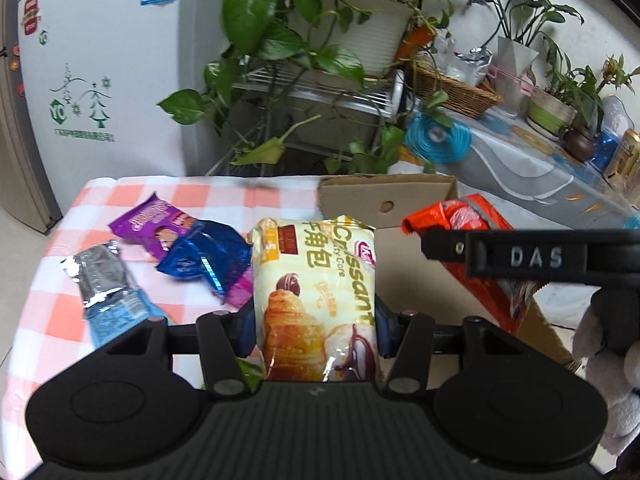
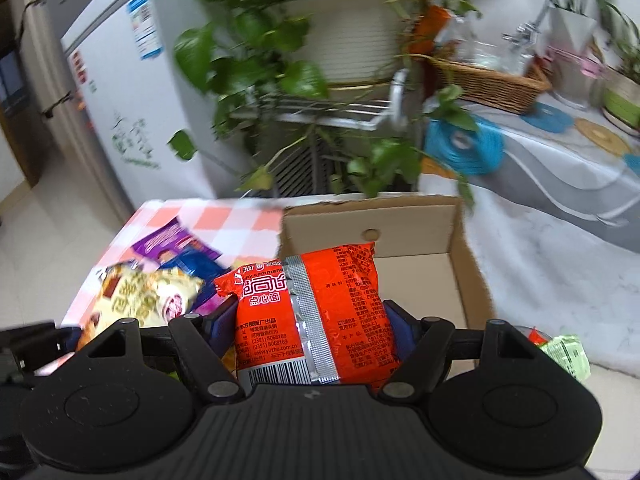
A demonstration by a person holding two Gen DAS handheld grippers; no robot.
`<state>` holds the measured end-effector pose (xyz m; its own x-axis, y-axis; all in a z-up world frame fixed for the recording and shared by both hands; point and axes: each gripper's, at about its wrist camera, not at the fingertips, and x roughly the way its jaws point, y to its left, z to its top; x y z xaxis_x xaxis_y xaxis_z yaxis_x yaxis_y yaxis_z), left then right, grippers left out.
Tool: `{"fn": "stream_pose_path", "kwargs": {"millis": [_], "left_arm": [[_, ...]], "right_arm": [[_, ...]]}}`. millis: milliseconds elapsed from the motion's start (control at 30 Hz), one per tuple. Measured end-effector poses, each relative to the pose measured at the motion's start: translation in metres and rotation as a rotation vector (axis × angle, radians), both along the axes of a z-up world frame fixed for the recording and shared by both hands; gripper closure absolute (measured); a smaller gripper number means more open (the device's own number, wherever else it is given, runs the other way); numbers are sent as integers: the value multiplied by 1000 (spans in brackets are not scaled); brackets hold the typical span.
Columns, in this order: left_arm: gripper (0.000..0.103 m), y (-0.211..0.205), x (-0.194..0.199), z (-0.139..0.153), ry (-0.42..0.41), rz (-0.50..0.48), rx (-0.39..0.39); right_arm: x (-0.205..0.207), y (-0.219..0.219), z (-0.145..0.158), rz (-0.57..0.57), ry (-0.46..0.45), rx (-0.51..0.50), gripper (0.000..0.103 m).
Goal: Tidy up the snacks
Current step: 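Carry both bags into the cardboard box and open both grippers, then withdraw both open tools from the box back over the table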
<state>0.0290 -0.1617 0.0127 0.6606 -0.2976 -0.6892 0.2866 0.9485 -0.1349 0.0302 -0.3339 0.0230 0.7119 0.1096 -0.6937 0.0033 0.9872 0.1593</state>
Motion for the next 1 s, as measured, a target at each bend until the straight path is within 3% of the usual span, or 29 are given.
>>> {"fn": "stream_pose_path", "kwargs": {"millis": [567, 633, 733, 1000], "left_arm": [[50, -65, 6, -16, 55, -104, -50], [38, -68, 6, -17, 62, -108, -62], [29, -66, 3, -12, 34, -112, -61], [24, -45, 2, -4, 9, -86, -36]], "right_arm": [[9, -22, 1, -79, -7, 53, 22], [9, -24, 0, -97, -6, 53, 20], [9, -29, 1, -111, -11, 83, 17], [11, -24, -1, -94, -15, 92, 14]]}}
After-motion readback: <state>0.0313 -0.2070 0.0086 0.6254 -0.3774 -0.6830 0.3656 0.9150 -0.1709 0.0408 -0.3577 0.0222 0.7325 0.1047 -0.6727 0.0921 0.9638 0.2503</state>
